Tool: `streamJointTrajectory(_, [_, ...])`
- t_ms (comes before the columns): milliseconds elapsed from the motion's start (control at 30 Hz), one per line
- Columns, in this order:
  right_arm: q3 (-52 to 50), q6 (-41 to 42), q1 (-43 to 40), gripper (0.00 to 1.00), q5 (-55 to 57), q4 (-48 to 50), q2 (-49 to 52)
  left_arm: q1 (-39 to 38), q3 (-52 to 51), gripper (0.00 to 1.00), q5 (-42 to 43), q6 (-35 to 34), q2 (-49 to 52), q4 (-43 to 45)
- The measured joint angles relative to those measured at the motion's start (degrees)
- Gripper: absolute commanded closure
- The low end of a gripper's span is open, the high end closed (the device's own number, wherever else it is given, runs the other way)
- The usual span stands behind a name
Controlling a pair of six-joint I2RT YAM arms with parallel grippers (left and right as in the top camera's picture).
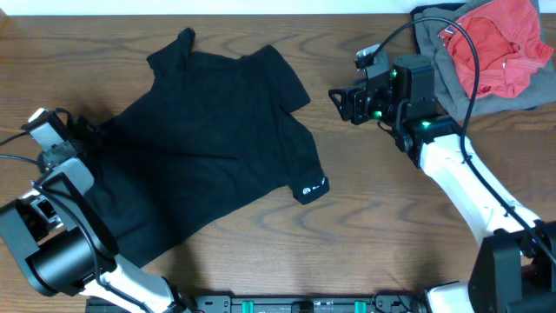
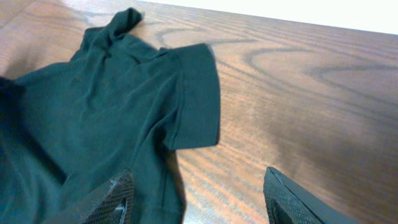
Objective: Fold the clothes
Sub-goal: 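Grasp the right sleeve with the right gripper and pull it rightward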
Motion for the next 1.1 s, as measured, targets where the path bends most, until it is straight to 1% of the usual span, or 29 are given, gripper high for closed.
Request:
streamJointTrajectory(100, [0.0, 0.9, 0.0, 0.36, 0.4, 2.6, 1.4, 0.0, 0.3, 0.02, 3.0, 0.0, -2.4, -4.9])
streamJointTrajectory(200, [1.7, 1.3, 0.0, 0.35, 0.5, 2.3, 3.8, -0.2, 0.5, 0.02, 7.4, 0.0, -7.8, -13.5])
streamJointTrajectory(267, [4.6, 1.2, 0.0, 0.35, 0.6, 0.0, 6.2, -0.7, 0.8, 0.02, 9.3, 0.0, -12.5, -20.4])
streamJointTrajectory(333, [9.2, 0.6, 0.0, 0.32, 0.6, -3.8, 9.5, -1.6, 1.0, 0.02, 10.5, 0.0, -17.1, -28.3])
streamJointTrajectory(433, [17.7, -1.2, 0.5, 0.32, 0.9, -9.5, 15.1, -4.0, 1.3, 0.02, 11.7, 0.3, -23.0, -39.2])
streamJointTrajectory(533, [27.0, -2.8, 1.9, 0.36, 0.8, -15.6, 21.0, -7.1, 1.3, 0.02, 11.9, 0.6, -26.6, -48.5])
streamJointTrajectory(633, [35.6, -4.2, 3.6, 0.40, 0.8, -21.8, 26.5, -9.5, 1.3, 0.02, 11.7, 0.6, -27.5, -53.5])
streamJointTrajectory(767, [42.1, -5.2, 5.8, 0.41, 1.6, -27.9, 31.8, -11.3, 1.3, 0.02, 10.6, 0.6, -27.4, -58.1])
streamJointTrajectory(933, [44.0, -5.9, 8.8, 0.43, 4.6, -31.3, 35.8, -12.0, 1.3, 0.02, 7.3, 0.7, -27.4, -62.7])
streamJointTrajectory(1100, [44.0, -6.3, 10.9, 0.45, 8.2, -33.2, 39.6, -12.0, 1.3, 0.02, 4.3, 1.7, -27.4, -63.6])
